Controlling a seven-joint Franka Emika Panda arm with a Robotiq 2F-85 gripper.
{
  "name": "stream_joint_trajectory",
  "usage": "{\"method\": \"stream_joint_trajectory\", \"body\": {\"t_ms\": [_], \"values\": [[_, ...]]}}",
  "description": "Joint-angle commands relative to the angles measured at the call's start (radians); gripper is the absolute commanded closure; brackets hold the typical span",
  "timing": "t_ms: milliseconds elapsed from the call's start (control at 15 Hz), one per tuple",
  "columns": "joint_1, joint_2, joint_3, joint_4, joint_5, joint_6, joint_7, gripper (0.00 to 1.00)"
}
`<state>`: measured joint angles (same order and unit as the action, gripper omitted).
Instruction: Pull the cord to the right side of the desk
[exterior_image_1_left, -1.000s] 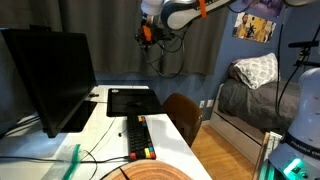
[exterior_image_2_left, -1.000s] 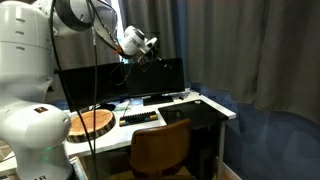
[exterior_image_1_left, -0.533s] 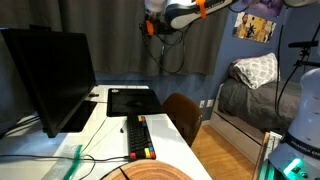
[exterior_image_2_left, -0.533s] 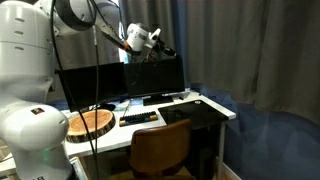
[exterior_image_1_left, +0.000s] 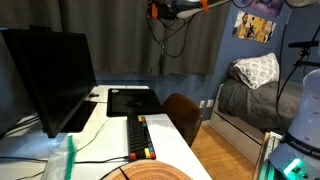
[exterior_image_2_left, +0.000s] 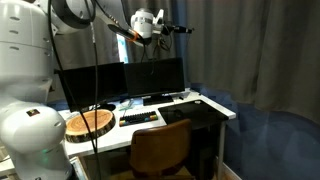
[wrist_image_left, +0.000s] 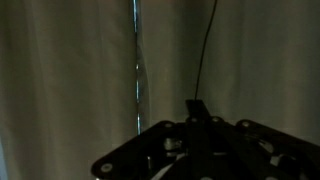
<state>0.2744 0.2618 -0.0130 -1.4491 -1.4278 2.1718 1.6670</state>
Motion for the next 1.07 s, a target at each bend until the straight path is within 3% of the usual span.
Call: {"method": "stream_joint_trajectory", "body": {"t_ms": [0, 467, 1000], "values": [[-0.039, -0.008, 0.031, -0.004, -0.052, -0.03, 0.089, 1.0], [-0.109, 0.048, 0.056, -0.077, 0.082, 0.022, 0.108, 1.0], [-0.162, 0.123, 0.076, -0.161, 0.431, 0.089, 0.041, 1.0]]}}
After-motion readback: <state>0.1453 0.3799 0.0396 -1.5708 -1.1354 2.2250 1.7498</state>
